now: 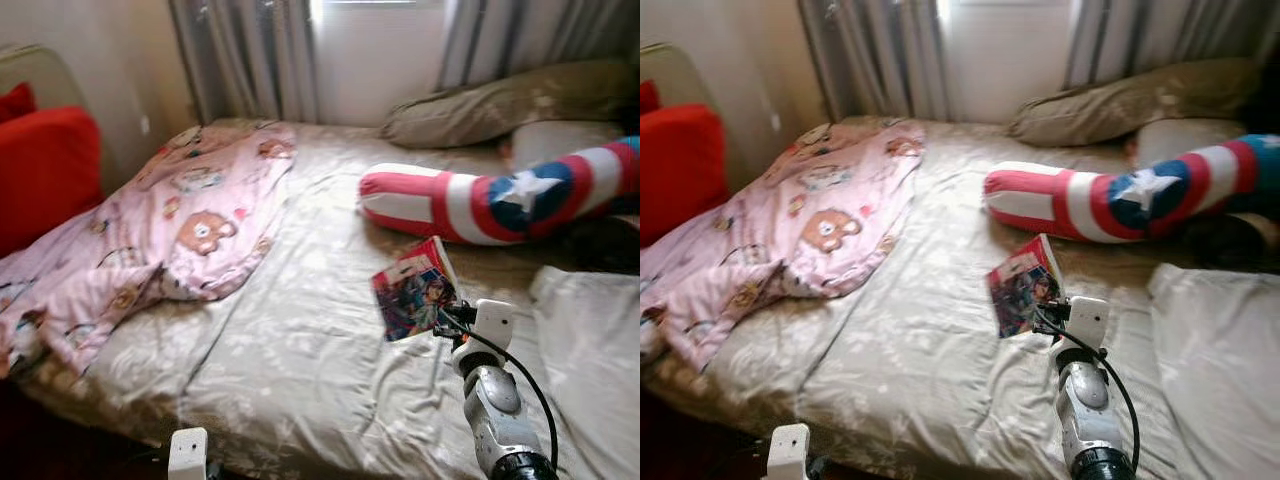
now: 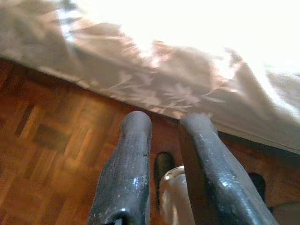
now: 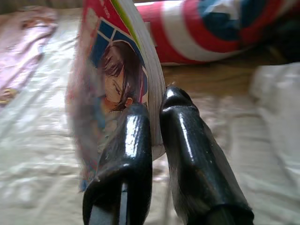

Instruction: Clean up the room

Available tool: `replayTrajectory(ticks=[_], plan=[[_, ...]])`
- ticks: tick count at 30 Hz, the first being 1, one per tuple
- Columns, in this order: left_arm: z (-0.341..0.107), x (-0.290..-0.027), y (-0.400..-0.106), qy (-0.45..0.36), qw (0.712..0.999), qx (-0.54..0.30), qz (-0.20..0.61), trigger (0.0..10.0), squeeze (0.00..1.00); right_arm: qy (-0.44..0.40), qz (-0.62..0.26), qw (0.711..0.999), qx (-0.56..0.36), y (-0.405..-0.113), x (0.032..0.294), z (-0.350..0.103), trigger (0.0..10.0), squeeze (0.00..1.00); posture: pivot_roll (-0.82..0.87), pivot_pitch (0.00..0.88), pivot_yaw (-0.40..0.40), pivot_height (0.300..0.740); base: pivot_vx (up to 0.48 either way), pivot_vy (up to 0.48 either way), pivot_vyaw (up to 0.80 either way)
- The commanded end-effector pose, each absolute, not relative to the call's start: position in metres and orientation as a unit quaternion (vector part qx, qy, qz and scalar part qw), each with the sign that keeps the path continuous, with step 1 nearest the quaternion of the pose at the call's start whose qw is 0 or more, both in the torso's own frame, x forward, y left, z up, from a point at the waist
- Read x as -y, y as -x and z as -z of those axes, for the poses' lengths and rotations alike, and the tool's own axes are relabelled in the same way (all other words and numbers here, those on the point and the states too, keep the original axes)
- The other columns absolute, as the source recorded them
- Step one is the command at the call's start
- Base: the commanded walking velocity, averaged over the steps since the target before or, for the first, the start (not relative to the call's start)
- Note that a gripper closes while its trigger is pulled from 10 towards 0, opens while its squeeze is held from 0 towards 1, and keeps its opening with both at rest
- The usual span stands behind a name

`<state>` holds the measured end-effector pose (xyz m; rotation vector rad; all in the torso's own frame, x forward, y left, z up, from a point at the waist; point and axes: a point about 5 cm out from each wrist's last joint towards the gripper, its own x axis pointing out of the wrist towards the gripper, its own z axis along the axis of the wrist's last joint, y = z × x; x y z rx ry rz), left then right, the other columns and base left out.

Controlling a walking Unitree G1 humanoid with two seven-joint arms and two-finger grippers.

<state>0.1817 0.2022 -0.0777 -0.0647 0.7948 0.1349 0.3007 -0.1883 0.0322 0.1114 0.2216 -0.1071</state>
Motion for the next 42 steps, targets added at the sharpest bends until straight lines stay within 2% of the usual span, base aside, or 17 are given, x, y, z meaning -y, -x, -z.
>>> replayTrajectory(ticks=[1,11,25,35,42], plan=[[0.077,-0.204,-0.183,0.031,0.920,-0.386,-0.069,10.0,0.00,-0.057,0.056,0.992,-0.097,-0.305,0.190,-0.039,10.0,0.00,-0.01,0.000,0.033,0.740,0.000,0.000,-0.68],[0.076,-0.206,-0.183,0.021,0.920,-0.385,-0.069,10.0,0.00,-0.060,0.047,0.993,-0.095,-0.306,0.186,-0.039,10.0,0.00,-0.01,0.000,0.032,0.740,0.000,0.000,-0.66],[0.077,-0.206,-0.183,0.020,0.919,-0.387,-0.071,10.0,0.00,-0.060,0.045,0.993,-0.090,-0.307,0.185,-0.040,10.0,0.00,-0.01,0.000,0.029,0.740,0.000,-0.322,0.00],[0.077,-0.207,-0.182,0.022,0.918,-0.388,-0.077,10.0,0.00,-0.062,0.038,0.992,-0.098,-0.307,0.184,-0.039,10.0,0.00,-0.01,0.000,0.026,0.740,0.000,0.000,-0.59],[0.077,-0.207,-0.181,0.022,0.918,-0.389,-0.078,10.0,0.00,-0.065,0.016,0.993,-0.097,-0.307,0.178,-0.039,10.0,0.00,-0.01,0.000,0.027,0.740,0.000,0.000,0.00]])
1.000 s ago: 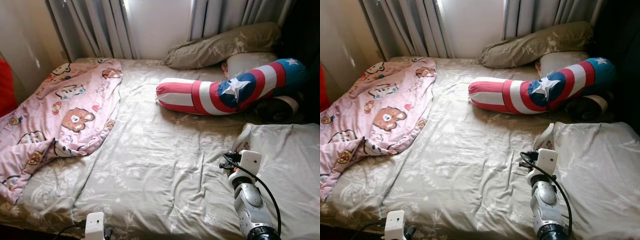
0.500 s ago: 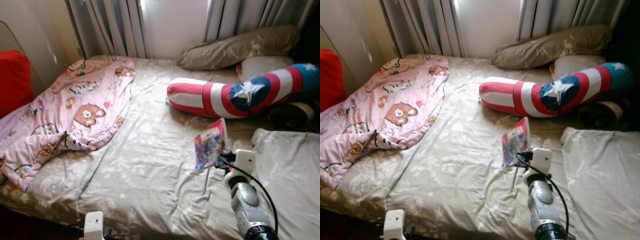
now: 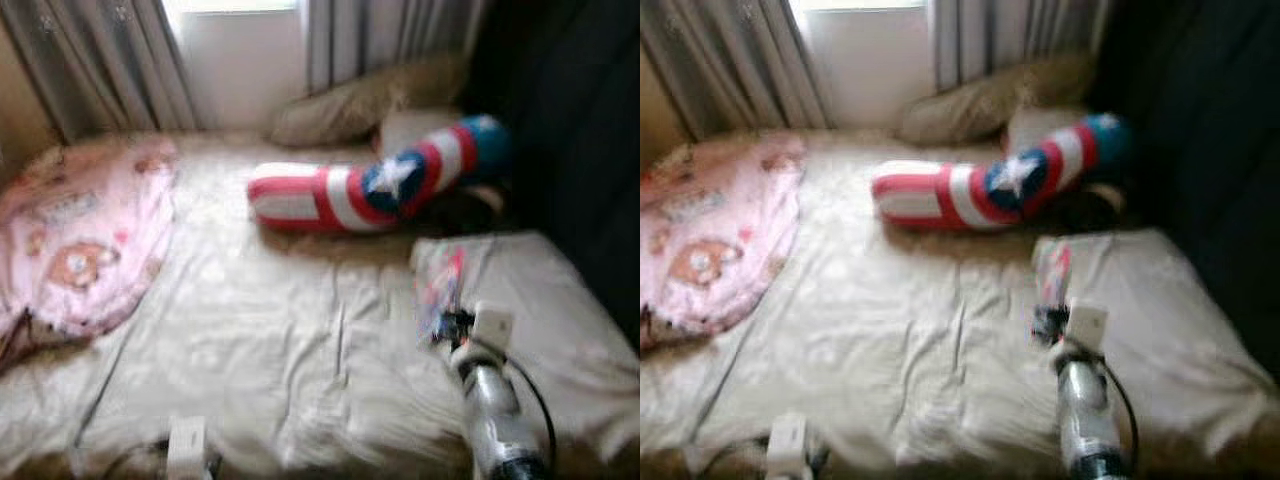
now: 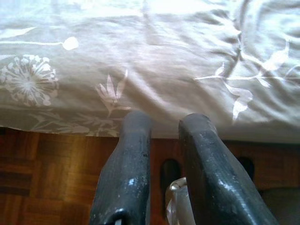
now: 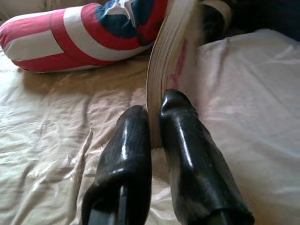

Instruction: Clean up the room

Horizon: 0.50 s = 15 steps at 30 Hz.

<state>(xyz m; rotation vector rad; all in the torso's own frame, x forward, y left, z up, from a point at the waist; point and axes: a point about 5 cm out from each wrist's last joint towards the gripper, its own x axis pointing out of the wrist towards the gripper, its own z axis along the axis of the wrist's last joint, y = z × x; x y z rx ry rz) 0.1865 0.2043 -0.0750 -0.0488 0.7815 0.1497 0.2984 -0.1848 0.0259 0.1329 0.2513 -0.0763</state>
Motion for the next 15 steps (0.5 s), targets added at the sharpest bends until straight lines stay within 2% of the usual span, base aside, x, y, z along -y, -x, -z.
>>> replayTrajectory(ticks=[1,6,11,15], plan=[[0.077,-0.207,-0.181,0.022,0.918,-0.389,-0.078,10.0,0.00,-0.065,0.013,0.993,-0.096,-0.308,0.177,-0.039,10.0,0.00,-0.01,0.000,0.027,0.740,0.000,0.000,0.00],[0.078,-0.207,-0.181,0.022,0.917,-0.390,-0.077,10.0,0.00,-0.071,-0.005,0.994,-0.088,-0.309,0.174,-0.041,10.0,0.00,-0.01,0.000,0.028,0.740,0.000,0.000,0.00],[0.073,-0.209,-0.187,0.025,0.925,-0.368,-0.087,10.0,0.00,-0.050,-0.117,0.988,-0.090,-0.304,0.153,-0.041,10.0,0.00,-0.02,0.000,0.032,0.740,0.000,0.000,0.00],[0.070,-0.210,-0.191,0.025,0.929,-0.357,-0.088,10.0,0.00,-0.056,-0.158,0.982,-0.091,-0.302,0.147,-0.041,10.0,0.00,-0.02,0.000,0.032,0.740,0.000,0.000,0.00]])
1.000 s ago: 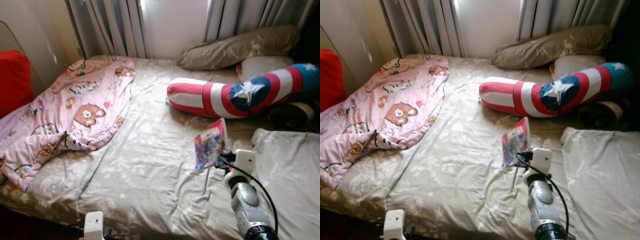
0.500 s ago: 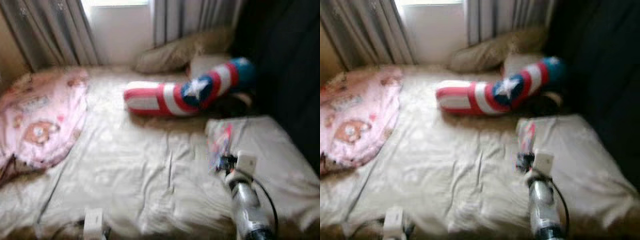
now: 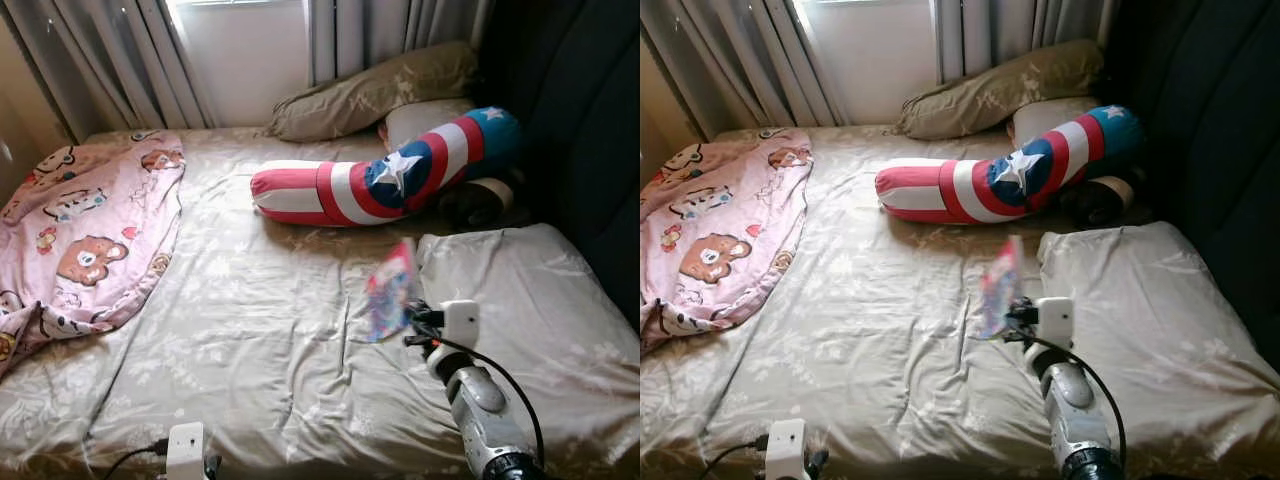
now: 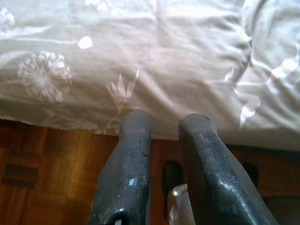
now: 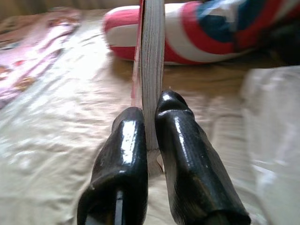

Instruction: Clean up the room

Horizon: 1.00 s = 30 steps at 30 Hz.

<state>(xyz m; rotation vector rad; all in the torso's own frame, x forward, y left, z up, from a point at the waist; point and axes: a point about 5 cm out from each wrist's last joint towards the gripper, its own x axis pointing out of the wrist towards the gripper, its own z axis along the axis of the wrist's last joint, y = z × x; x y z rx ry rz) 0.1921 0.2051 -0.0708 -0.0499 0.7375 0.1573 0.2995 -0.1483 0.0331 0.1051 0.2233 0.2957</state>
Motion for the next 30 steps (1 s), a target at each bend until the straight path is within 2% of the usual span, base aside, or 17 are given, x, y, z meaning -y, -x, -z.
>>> replayTrajectory(ticks=[1,8,16,26,30], plan=[[0.070,-0.211,-0.191,0.025,0.930,-0.356,-0.089,10.0,0.00,-0.058,-0.162,0.981,-0.091,-0.302,0.146,-0.041,10.0,0.00,-0.02,0.000,0.032,0.740,0.000,0.000,0.00],[0.067,-0.211,-0.195,0.026,0.934,-0.345,-0.091,10.0,0.00,-0.043,-0.170,0.979,-0.103,-0.303,0.145,-0.040,10.0,0.00,-0.03,0.000,0.038,0.740,0.000,0.000,0.00],[0.052,-0.208,-0.216,0.040,0.954,-0.284,-0.089,10.0,0.00,-0.041,-0.175,0.978,-0.109,-0.302,0.146,-0.038,10.0,0.00,-0.03,0.000,0.040,0.690,0.000,0.000,0.00],[0.030,-0.205,-0.242,0.051,0.973,-0.211,-0.082,10.0,0.00,-0.042,-0.158,0.979,-0.119,-0.303,0.149,-0.035,10.0,0.00,-0.03,0.000,0.045,0.690,0.000,0.000,0.00],[0.019,-0.204,-0.252,0.054,0.980,-0.173,-0.079,10.0,0.00,-0.043,-0.165,0.977,-0.126,-0.302,0.147,-0.033,10.0,0.00,-0.03,0.000,0.045,0.665,0.000,0.000,0.00]])
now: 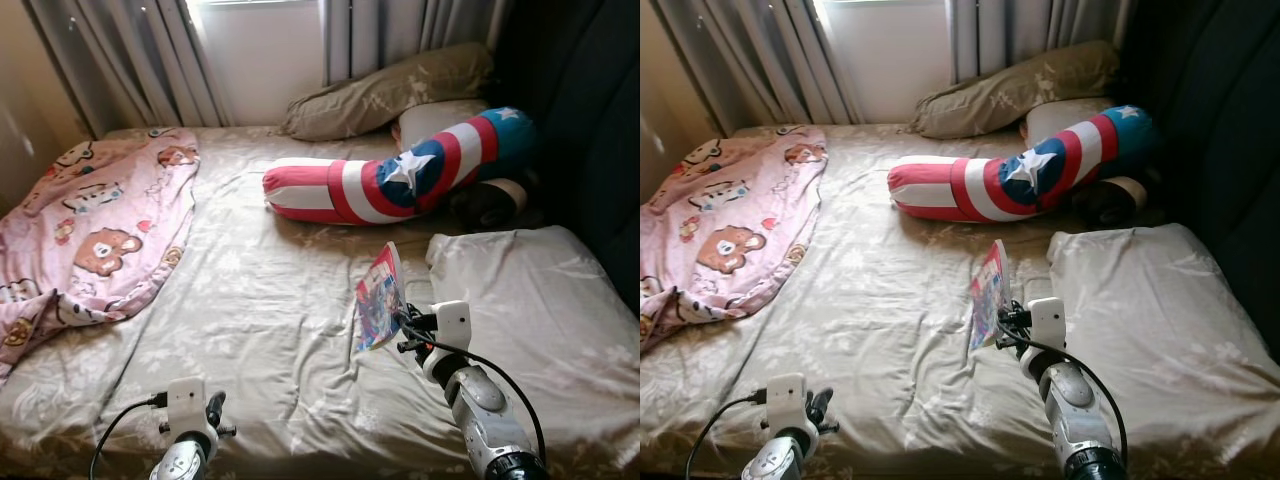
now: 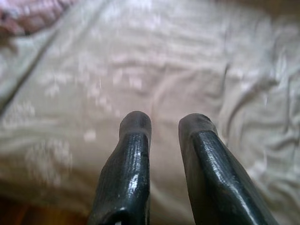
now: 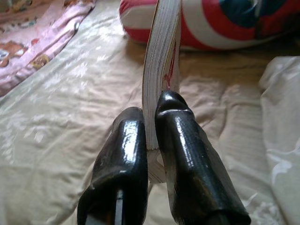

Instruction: Clean up the room

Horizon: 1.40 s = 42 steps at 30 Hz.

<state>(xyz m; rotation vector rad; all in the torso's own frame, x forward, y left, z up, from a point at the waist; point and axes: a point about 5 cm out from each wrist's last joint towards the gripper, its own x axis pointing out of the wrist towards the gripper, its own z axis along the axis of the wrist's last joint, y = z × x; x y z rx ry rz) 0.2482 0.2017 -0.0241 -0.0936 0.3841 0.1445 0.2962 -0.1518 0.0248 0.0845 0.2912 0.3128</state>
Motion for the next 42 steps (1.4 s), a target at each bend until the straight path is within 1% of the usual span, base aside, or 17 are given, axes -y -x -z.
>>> replayTrajectory(ticks=[1,6,13,26,30,32,36,42], plan=[[0.013,-0.204,-0.258,0.055,0.983,-0.155,-0.076,10.0,0.00,-0.048,-0.162,0.979,-0.118,-0.302,0.147,-0.034,10.0,0.00,-0.02,0.000,0.043,0.656,0.000,0.000,0.00],[0.001,-0.201,-0.270,0.057,0.988,-0.122,-0.068,10.0,0.00,-0.060,-0.155,0.979,-0.117,-0.302,0.148,-0.034,10.0,0.00,-0.02,0.000,0.039,0.651,0.000,0.000,0.00],[-0.009,-0.196,-0.278,0.059,0.992,-0.097,-0.059,10.0,0.00,-0.069,-0.151,0.978,-0.124,-0.302,0.147,-0.031,10.0,0.00,-0.02,0.000,0.041,0.651,0.000,0.000,0.00],[-0.016,-0.191,-0.284,0.062,0.994,-0.080,-0.049,10.0,0.00,-0.069,-0.164,0.974,-0.138,-0.299,0.141,-0.025,10.0,0.00,0.00,0.000,0.040,0.651,0.000,0.000,0.00],[-0.019,-0.189,-0.287,0.063,0.994,-0.074,-0.046,10.0,0.00,-0.064,-0.179,0.973,-0.134,-0.297,0.138,-0.025,10.0,0.00,0.00,0.000,0.040,0.651,0.000,0.000,0.00],[-0.020,-0.189,-0.287,0.063,0.994,-0.072,-0.045,10.0,0.00,-0.059,-0.190,0.971,-0.132,-0.296,0.137,-0.026,10.0,0.00,0.00,0.000,0.042,0.651,0.000,0.000,0.80],[-0.021,-0.190,-0.288,0.063,0.994,-0.071,-0.045,10.0,0.00,-0.067,-0.189,0.971,-0.132,-0.295,0.137,-0.025,10.0,0.00,-0.01,0.000,0.042,0.651,0.250,0.000,0.62],[-0.022,-0.190,-0.288,0.062,0.995,-0.070,-0.043,10.0,0.00,-0.078,-0.179,0.971,-0.134,-0.295,0.139,-0.024,10.0,0.00,0.00,0.000,0.043,0.651,0.263,0.000,0.00]])
